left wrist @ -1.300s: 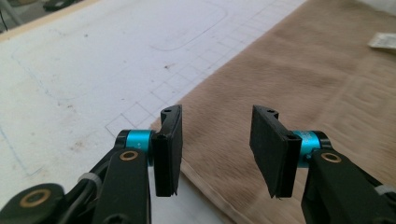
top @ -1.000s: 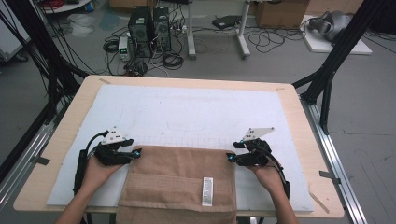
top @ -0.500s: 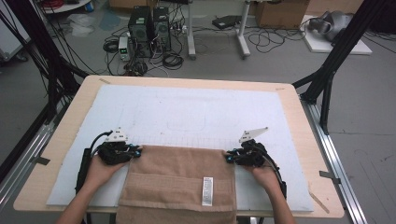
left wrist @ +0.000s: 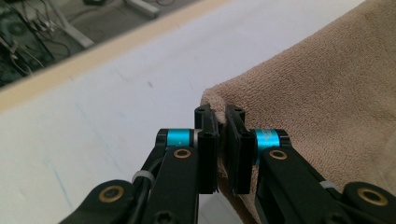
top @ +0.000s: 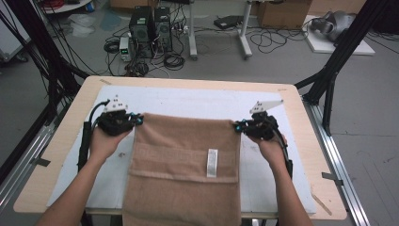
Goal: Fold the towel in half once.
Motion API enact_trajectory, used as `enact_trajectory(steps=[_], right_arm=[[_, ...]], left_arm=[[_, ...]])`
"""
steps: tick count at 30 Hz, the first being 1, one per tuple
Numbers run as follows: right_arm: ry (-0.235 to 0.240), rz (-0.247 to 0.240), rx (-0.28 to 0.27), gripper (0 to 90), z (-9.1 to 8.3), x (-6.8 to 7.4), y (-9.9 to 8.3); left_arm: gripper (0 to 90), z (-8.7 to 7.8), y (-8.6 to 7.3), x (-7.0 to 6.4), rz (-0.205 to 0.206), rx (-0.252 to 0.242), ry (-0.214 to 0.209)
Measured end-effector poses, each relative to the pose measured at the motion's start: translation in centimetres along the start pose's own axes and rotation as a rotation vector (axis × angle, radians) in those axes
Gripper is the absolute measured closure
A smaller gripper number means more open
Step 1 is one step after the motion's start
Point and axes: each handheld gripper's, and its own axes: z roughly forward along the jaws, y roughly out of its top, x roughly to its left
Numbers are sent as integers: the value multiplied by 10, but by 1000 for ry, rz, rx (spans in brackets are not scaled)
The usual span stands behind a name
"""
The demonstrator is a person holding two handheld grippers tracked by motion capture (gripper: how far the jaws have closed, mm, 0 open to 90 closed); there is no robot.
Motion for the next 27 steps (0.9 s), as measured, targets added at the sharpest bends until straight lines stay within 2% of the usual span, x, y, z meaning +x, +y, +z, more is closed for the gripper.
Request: enact_trajectory(steps=[5, 7, 8, 9, 10, 11, 13, 14, 16, 17, 19, 20, 23, 24, 27], right_arm=[[-44, -7, -34, 823, -10, -23, 42], [-66, -9, -47, 822, -12, -30, 58], [-72, -5, -51, 802, -11, -33, 63], [-77, 13, -53, 722, -9, -38, 66], [-84, 36, -58, 667, -7, -42, 66], [-75, 46, -61, 638, -5, -45, 65], [-74, 68, -37, 573, -1, -47, 59], [-65, 76, -26, 555, 1, -46, 54], [-73, 55, -13, 527, 4, -40, 44], [-63, 65, -14, 520, 5, -38, 38], [-51, 58, -9, 499, 7, -33, 27], [-48, 60, 11, 484, 7, -29, 22], [-24, 49, 1, 482, 8, -17, 6], [-17, 42, 7, 479, 8, -12, 1], [5, 37, 4, 477, 11, 0, -15]], left_arm=[[842, -1, 47, 17, 10, -30, 57], [841, -1, 60, 23, 7, -40, 76], [834, 1, 63, 25, 10, -45, 90], [799, 4, 63, 26, 6, -44, 104], [704, 7, 61, 28, -20, -30, 105], [621, 10, 59, 29, -46, -10, 88], [557, 15, 49, 27, -40, 14, 72], [554, 17, 43, 26, -39, 11, 63], [540, 19, 30, 23, -54, 16, 38], [536, 20, 23, 21, -58, 16, 28], [536, 21, 10, 16, -51, 27, 7], [536, 21, 4, 13, -45, 35, 1], [537, 20, -15, 6, -52, 30, -28], [537, 19, -21, 3, -54, 48, -38], [530, 18, -38, -7, -40, 56, -50]])
